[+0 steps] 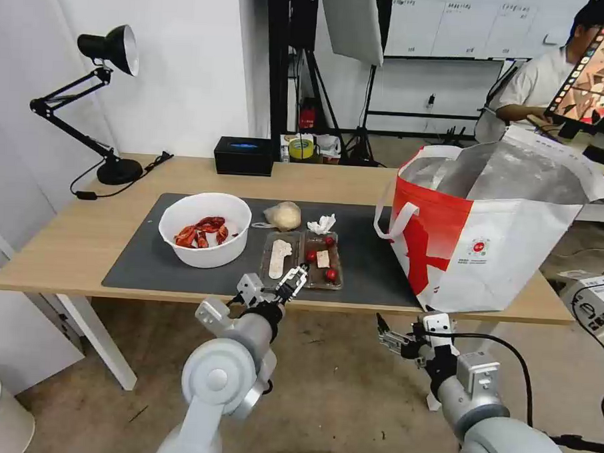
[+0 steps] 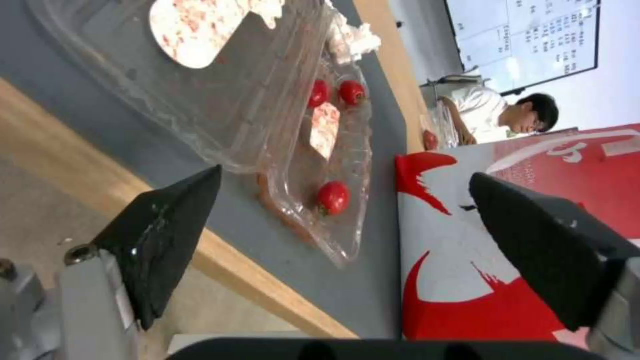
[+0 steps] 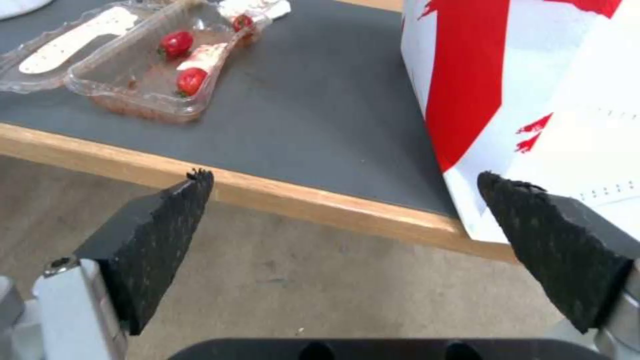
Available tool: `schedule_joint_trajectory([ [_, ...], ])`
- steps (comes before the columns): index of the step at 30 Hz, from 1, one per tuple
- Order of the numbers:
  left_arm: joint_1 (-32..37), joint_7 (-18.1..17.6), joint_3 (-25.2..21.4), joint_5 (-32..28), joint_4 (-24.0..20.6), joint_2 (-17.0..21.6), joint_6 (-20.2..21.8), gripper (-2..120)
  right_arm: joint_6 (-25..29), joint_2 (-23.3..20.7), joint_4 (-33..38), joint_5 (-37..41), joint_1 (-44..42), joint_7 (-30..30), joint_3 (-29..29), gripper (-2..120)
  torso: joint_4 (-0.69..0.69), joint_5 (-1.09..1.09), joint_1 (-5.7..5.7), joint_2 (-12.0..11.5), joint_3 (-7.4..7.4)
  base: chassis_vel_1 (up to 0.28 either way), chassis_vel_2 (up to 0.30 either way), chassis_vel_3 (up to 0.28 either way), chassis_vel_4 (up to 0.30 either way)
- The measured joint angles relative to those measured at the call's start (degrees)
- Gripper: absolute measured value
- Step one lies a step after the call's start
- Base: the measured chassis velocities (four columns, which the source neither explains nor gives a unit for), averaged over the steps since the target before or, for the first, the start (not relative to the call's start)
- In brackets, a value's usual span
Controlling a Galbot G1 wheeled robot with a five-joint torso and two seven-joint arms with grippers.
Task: Pick up the trash from the table and place it into the takeout bag.
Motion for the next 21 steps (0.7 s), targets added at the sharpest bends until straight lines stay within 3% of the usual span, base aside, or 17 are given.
schedule_joint_trajectory([
  [21,-2.6,-1.6,1.2,-0.3,4.3,0.0,-0.1,100,1.0,1.9,-0.7,-1.7,-1.0,-0.2,0.1,100,0.0,0.0,0.0,0.0,0.0,0.0,0.0,0.0,0.0],
])
